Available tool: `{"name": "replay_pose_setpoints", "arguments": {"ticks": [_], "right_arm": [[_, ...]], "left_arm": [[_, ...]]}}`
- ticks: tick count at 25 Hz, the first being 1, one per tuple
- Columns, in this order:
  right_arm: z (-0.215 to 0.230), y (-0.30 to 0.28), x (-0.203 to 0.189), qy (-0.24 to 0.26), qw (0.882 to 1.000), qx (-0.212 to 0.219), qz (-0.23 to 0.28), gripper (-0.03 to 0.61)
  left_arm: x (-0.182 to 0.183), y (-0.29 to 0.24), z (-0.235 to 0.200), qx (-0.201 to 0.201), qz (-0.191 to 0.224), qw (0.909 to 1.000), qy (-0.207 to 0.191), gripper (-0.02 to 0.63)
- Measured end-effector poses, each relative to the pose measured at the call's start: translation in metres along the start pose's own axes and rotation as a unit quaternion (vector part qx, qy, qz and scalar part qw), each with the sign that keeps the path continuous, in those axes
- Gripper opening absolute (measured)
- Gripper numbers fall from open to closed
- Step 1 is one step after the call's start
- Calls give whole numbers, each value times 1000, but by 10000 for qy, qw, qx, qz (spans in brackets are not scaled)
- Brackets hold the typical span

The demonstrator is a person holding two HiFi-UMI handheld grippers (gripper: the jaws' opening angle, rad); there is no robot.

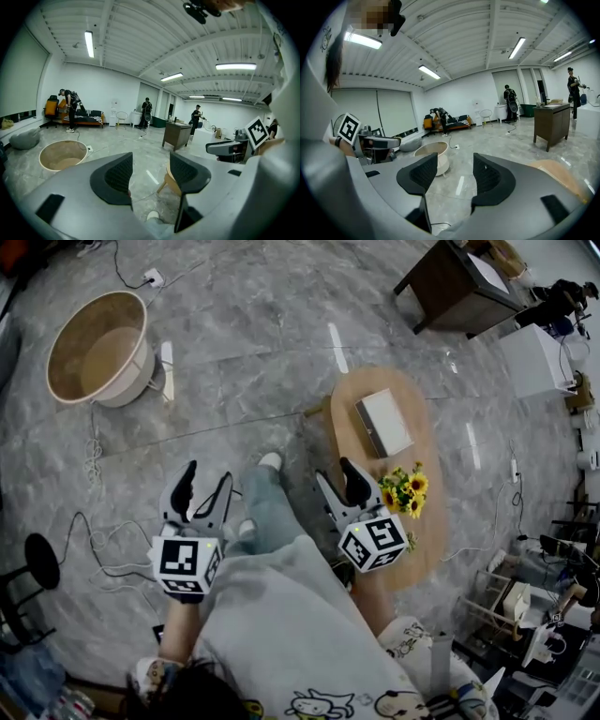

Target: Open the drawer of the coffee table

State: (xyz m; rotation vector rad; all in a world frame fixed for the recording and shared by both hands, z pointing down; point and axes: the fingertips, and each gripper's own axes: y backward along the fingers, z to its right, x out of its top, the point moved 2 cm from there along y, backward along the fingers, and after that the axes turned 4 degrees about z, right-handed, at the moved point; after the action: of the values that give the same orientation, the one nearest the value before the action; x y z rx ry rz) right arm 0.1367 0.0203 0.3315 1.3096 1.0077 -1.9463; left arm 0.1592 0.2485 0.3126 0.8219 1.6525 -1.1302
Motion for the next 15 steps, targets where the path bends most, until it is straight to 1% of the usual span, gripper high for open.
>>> {"name": "replay_pose_setpoints", "arguments": {"ticks": [4, 9, 15], "right_arm": [[37, -35, 14, -176, 9996, -195, 106, 204], [85, -81, 51, -311, 9986, -381, 193, 204], [147, -110, 88, -371, 9959, -762, 305, 204]], "left_arm": [[17, -54, -7, -230, -61, 9996, -134, 225], [63, -132, -14, -528, -67, 9979, -373, 225], [106, -219, -6, -922, 6, 9943, -544, 225]]}}
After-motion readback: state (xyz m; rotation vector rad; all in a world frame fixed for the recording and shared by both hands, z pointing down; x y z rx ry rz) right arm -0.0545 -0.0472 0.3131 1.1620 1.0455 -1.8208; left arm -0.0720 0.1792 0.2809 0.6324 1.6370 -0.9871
